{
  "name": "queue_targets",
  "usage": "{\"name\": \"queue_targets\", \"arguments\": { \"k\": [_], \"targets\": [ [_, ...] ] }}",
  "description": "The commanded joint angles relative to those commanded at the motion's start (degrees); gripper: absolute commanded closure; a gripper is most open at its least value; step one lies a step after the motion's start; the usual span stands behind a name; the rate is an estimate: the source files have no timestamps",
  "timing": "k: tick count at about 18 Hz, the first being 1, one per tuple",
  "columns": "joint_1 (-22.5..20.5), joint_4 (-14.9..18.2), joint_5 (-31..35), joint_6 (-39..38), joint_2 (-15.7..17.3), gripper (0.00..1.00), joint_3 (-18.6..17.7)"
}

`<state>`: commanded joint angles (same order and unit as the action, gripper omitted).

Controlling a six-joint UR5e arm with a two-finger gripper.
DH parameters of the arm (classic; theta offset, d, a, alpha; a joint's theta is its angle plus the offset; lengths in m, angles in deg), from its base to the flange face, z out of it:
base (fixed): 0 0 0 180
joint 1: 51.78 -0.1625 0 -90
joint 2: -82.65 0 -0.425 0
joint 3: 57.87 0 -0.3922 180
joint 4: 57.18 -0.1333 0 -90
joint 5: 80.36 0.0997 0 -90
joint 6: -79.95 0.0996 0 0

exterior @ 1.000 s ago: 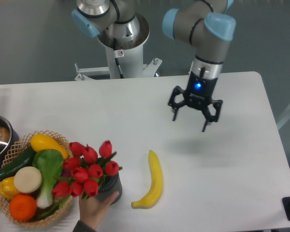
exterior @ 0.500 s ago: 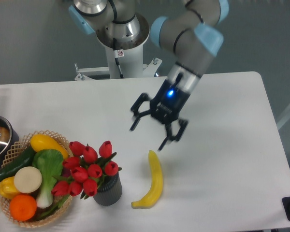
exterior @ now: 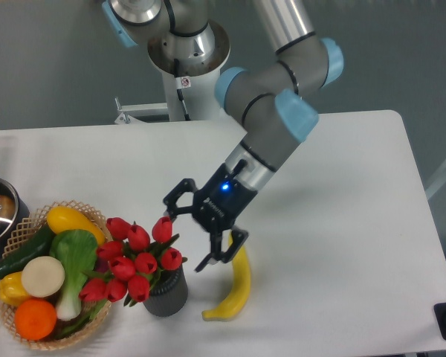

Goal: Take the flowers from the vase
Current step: 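Move the open gripper down toward the red tulip stems above the vase, then close the gripper around the red tulip stems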

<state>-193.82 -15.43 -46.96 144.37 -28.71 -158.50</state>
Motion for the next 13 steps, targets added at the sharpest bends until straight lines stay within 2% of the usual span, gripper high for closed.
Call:
{"name": "queue_targets", "arguments": {
  "k": [4,5,6,8,9,11,13],
  "targets": [
    [1.49,-0.61,-2.54,-0.09,-1.14,0.0,0.17],
    [1.59,-0.79,-2.64,0.0,-1.23,0.08,0.17],
    [1.59,-0.79,-2.64,0.0,-1.32,0.29,0.17],
    [1.5,-0.79,-2.2,0.0,-1.14,0.77,0.44],
    [1.5,-0.79,-1.94,0.0,-1.06,0.91,0.87],
    [1.41,-0.7,-1.85,-0.61,-1.05,0.99,2.28],
    [0.89,-0.7,-1.76,-2.28,-1.14,1.0,3.95]
  ]
}}
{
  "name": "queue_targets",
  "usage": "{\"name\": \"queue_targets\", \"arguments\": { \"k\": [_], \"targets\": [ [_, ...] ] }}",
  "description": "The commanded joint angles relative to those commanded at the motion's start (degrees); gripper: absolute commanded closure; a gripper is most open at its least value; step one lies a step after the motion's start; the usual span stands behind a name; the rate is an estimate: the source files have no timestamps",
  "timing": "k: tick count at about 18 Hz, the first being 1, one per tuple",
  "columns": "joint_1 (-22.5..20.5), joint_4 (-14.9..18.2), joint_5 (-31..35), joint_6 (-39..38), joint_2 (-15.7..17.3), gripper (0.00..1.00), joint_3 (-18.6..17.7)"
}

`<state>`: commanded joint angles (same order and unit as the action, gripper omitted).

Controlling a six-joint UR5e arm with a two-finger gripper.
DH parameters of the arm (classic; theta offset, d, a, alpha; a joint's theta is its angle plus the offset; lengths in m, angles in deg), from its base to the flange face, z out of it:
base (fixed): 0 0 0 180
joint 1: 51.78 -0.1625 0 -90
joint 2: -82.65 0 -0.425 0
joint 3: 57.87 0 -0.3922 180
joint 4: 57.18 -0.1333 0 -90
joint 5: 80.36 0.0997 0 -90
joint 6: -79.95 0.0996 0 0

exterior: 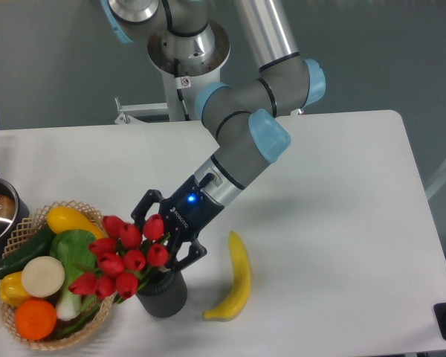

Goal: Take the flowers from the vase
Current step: 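Close the gripper around the red tulip stems, then lift the gripped tulips up out of the dark grey vase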

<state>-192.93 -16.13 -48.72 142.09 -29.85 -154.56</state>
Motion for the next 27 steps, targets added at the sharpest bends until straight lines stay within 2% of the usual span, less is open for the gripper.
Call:
{"name": "queue_targets", "arguments": {
  "k": [7,11,14,20,24,27],
  "targets": [
    [-0.62,0.09,-0.09,-2.37,0.88,1.0,0.36],
    [-0.44,-0.09,-0.88,-9.75,3.95,1.0,0.18],
    [-0.79,-0.09,-1.05,-10.38,4.57,1.0,0.97],
    [-3.69,-0.09,-6.41,-15.12,5.1,1.0,6.24],
    [-5.1,-0.09,-7.12,-18.81,4.92,1.0,11.42],
    [-6.94,-0.09,-8.44,-20.83,4.92,1.0,13.45]
  ]
}}
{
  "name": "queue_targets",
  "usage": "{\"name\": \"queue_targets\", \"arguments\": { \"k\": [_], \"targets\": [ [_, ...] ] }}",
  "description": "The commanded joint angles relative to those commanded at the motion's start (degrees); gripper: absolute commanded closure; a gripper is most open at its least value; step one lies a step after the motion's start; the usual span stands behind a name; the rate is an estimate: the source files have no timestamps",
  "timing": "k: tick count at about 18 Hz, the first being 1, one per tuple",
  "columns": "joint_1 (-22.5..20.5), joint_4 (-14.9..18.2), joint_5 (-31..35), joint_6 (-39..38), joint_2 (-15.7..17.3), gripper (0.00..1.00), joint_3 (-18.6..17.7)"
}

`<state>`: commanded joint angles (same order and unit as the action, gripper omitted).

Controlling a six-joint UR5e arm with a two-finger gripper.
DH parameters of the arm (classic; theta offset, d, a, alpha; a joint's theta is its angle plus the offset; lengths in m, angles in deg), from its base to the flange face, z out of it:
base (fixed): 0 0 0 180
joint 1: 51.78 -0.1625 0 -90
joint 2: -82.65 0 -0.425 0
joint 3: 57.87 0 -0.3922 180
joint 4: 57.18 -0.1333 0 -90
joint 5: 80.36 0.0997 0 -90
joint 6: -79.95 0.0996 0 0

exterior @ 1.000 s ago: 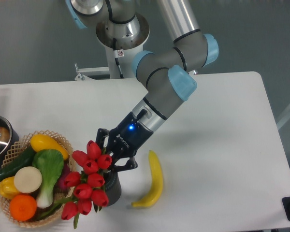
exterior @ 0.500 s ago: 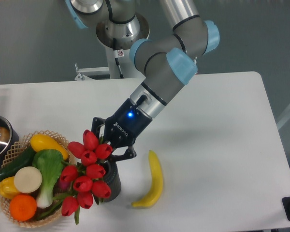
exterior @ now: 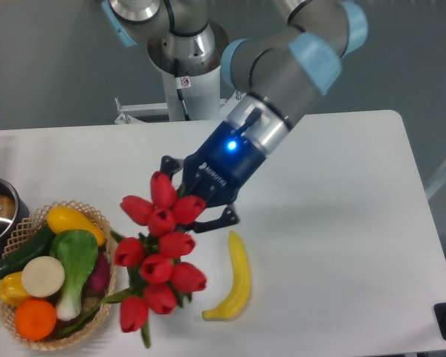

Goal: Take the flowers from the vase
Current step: 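Lift the gripped tulips up out of the dark grey vase, then carry the held tulips away from the vase and hold them raised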

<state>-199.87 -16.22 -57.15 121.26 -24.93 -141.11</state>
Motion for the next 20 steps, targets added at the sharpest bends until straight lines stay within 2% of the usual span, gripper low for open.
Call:
{"name": "queue_targets", "arguments": {
  "k": [4,7,13,18,20],
  "targets": [
    [-1.76,0.0,-0.09,-6.58,0.09,1.0,2.72],
    [-2.82,0.17,0.35,-8.27,0.09,1.0,3.17],
    [-6.94,0.44,3.5,-3.27,0.79,1.0,2.29],
    [-8.79,0.53,9.48,2.44,0.62,1.0,1.85],
    [-8.88,0.61,14.56,5.51,0.53,1.0,1.5]
  ]
}}
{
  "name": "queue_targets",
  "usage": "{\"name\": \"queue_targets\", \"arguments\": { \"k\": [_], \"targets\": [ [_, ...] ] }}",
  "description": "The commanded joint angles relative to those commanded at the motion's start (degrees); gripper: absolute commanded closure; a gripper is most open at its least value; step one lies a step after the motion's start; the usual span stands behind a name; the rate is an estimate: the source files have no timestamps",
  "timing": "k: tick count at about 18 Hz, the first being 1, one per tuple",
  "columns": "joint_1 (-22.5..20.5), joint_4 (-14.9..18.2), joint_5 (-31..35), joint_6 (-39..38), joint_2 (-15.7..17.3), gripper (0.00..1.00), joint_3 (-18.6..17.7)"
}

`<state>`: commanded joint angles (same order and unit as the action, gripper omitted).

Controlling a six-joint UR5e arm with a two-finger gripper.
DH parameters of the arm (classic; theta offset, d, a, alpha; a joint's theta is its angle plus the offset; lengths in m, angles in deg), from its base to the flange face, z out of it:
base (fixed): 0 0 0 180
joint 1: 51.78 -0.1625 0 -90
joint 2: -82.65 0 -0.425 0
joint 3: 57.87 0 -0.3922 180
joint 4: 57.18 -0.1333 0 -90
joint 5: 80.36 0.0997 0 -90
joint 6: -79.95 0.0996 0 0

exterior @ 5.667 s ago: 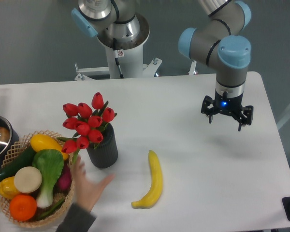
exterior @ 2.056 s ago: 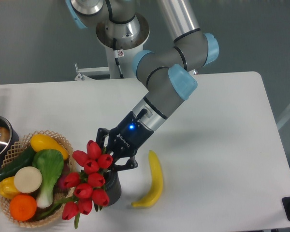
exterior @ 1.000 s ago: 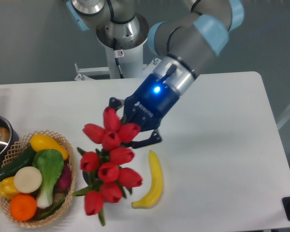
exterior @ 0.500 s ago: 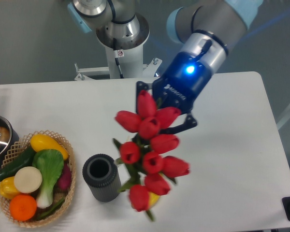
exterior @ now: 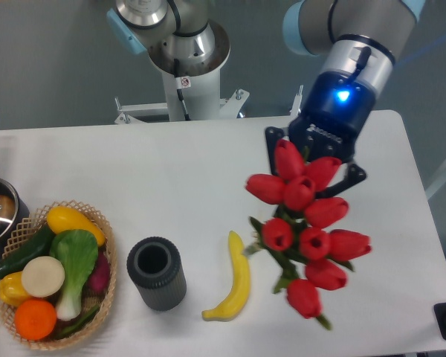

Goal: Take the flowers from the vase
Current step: 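Carry the held tulips away from the vase and hold them raised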

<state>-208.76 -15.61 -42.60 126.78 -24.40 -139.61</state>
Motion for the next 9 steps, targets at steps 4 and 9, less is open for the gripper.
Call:
{"name": "queue_targets", "arguments": {
  "k": [4,9],
  "targets": [
    [-0.09,0.0,12.32,7.56,0.35,1.0,-3.86],
    [-0.7,0.09,21.29,15.83,3.25,1.0,-12.12]
  ]
}}
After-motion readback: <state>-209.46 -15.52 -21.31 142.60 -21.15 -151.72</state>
